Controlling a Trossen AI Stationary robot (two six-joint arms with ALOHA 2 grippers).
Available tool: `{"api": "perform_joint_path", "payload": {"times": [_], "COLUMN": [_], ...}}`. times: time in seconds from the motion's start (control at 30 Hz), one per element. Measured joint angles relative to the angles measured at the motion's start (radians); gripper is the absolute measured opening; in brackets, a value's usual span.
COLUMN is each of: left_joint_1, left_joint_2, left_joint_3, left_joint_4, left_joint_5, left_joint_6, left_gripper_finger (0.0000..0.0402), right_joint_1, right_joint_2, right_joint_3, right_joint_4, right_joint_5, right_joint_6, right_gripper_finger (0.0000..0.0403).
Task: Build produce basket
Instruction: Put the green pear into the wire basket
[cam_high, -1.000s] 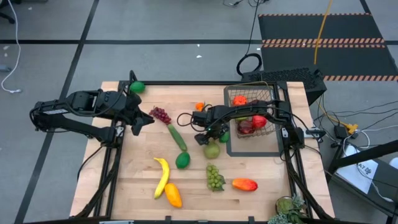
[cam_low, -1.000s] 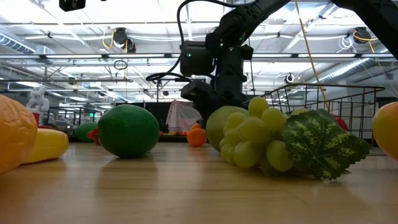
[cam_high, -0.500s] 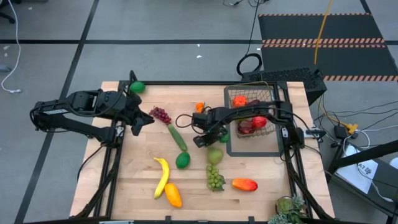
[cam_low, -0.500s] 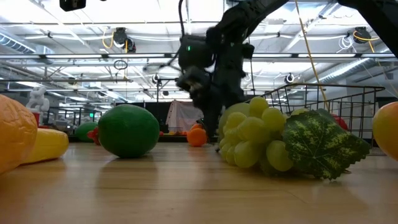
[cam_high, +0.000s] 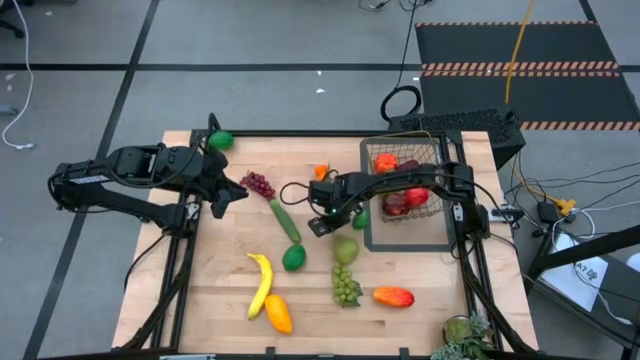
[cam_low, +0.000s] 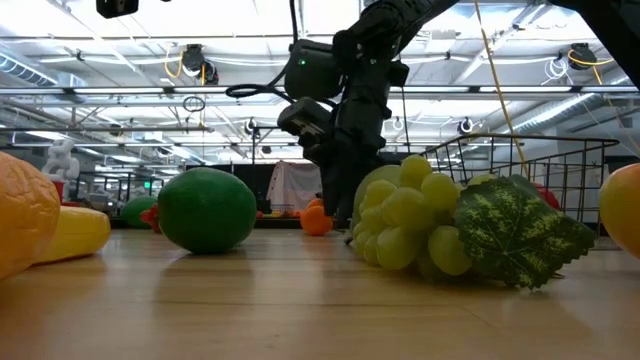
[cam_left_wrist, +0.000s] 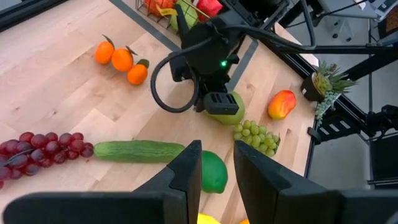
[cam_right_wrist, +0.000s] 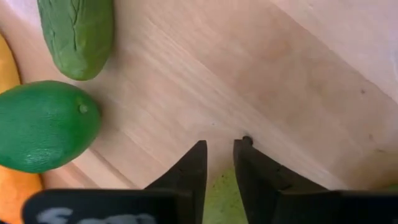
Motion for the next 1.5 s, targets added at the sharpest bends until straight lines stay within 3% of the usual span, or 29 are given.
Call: {"api": "perform_joint_path", "payload": {"times": [0.3,0.47,1.1,1.5], "left_joint_1": [0.000,0.000,0.000,0.000], "left_joint_2": [0.000,0.000,0.000,0.000], "left_joint_3": [0.000,0.000,0.000,0.000], "left_joint_4": [0.000,0.000,0.000,0.001], "left_joint_5": [0.000,0.000,-0.014,-0.016], "left_joint_6": [0.013,0.015,-0.007,-0.015], "left_gripper_finger": [0.0093,0.0093,0.0093,0.0093], "right_joint_1": [0.050,0.056,0.061,0.061], "right_joint_2": [0.000,0.000,-0.008,-0.006], "right_joint_3": [0.000,0.000,-0.104,-0.107], "right_joint_4": [-0.017,-0.041,0.022,0.004], "right_joint_5": [0.125,0.158,0.112,0.116], "right_joint_6": [-0.011,-0.016,-0.025,-0.042], "right_gripper_finger": [0.0172,0.0186,0.0139,0.0009]}}
